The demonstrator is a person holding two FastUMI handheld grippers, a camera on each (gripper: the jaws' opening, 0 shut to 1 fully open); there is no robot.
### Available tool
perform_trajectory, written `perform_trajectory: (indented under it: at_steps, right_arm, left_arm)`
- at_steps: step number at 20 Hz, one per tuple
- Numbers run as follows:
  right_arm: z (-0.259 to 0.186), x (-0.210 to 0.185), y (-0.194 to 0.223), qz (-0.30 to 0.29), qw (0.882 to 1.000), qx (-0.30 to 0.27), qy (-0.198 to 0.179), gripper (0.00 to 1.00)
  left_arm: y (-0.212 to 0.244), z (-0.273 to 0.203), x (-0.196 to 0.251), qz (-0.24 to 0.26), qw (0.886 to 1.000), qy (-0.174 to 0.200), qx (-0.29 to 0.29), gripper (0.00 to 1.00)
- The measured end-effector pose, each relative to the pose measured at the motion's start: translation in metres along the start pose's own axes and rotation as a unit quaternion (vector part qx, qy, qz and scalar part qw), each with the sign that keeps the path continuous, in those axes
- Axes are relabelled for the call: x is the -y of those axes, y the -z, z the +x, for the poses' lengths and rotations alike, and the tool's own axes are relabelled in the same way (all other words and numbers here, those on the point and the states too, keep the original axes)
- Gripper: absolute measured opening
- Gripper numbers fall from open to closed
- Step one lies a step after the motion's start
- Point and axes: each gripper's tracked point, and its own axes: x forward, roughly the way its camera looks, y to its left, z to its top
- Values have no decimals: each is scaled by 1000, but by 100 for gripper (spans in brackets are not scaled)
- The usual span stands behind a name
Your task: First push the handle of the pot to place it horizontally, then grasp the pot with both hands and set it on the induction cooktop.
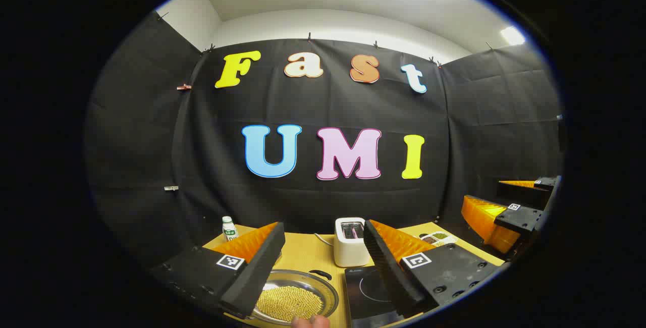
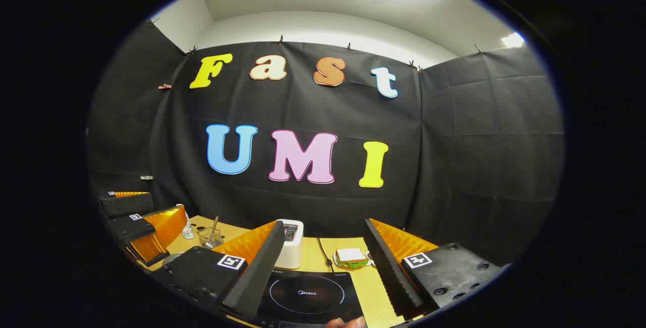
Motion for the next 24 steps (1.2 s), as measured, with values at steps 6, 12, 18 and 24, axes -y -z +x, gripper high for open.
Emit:
perform_trajectory:
  at_steps: [6,12,18,24]
  right_arm:
    - [1,2,-1,-1,1000,2,1,98]
    - [1,0,-1,-1,1000,1,-2,98]
    - [1,0,-2,-3,1000,3,-7,98]
    - [0,3,0,-6,1000,3,-6,98]
  left_arm:
    - [0,1,1,0,1000,1,2,97]
    - [-2,-2,2,7,1000,1,4,97]
    - [-3,-2,3,10,1000,1,6,97]
    - [-4,-5,10,12,1000,16,6,92]
